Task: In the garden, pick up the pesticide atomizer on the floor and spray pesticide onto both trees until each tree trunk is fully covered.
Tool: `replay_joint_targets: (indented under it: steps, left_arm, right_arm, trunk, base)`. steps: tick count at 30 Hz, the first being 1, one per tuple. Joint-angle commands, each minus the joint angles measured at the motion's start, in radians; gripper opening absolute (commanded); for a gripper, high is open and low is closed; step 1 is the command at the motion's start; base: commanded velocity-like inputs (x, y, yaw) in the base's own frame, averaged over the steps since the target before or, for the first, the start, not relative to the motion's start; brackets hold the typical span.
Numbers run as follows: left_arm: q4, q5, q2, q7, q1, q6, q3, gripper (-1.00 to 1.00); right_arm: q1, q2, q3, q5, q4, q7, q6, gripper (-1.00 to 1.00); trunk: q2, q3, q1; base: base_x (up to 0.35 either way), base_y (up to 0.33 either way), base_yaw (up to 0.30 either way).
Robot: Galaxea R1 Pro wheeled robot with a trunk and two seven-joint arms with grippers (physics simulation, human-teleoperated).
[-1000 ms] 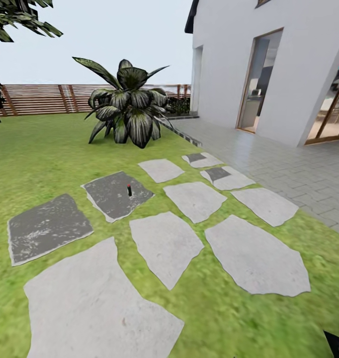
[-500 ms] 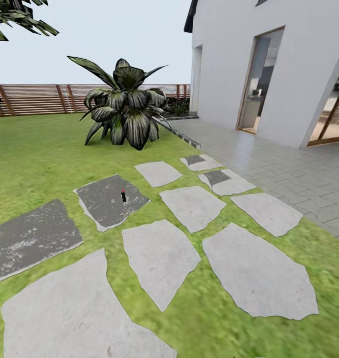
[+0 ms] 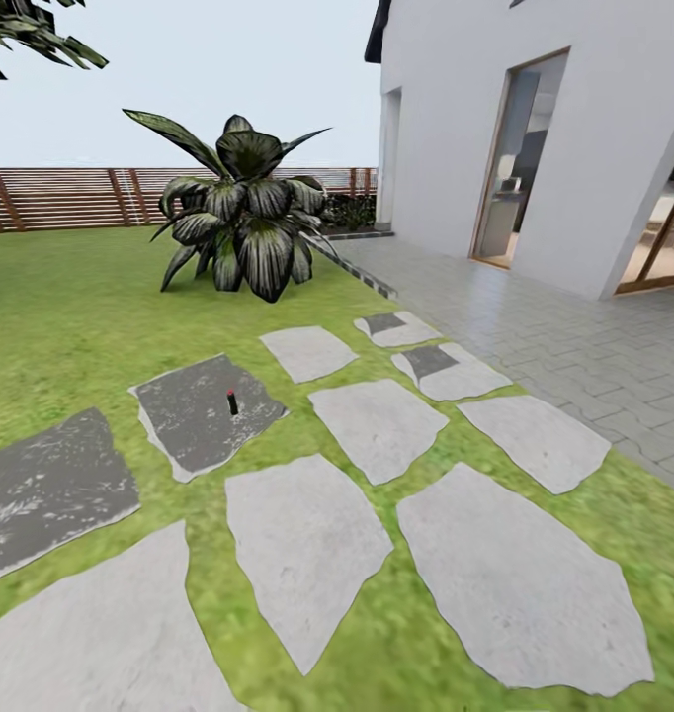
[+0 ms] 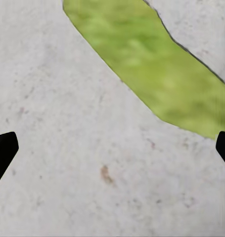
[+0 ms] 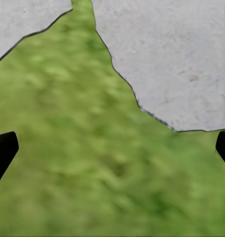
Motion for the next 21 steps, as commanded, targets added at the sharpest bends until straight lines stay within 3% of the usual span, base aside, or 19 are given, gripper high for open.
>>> replay_joint_targets:
  steps: [1, 21]
  left_arm:
    - [0.0, 0.0, 0.0, 0.0, 0.0, 0.0, 0.0, 1.0]
    - [0.0, 0.0, 0.0, 0.0, 0.0, 0.0, 0.0, 1.0]
  right_arm:
    - [0.0, 0.0, 0.0, 0.0, 0.0, 0.0, 0.0, 1.0]
    - [0.0, 0.001, 0.0, 0.0, 0.0, 0.0, 0.0, 1.0]
  trunk:
    - [0.0, 0.0, 0.0]
    - [0.0, 0.0, 0.0]
  base:
    - [0.324, -0.124, 0.0]
    - [0.332, -0.099, 0.0]
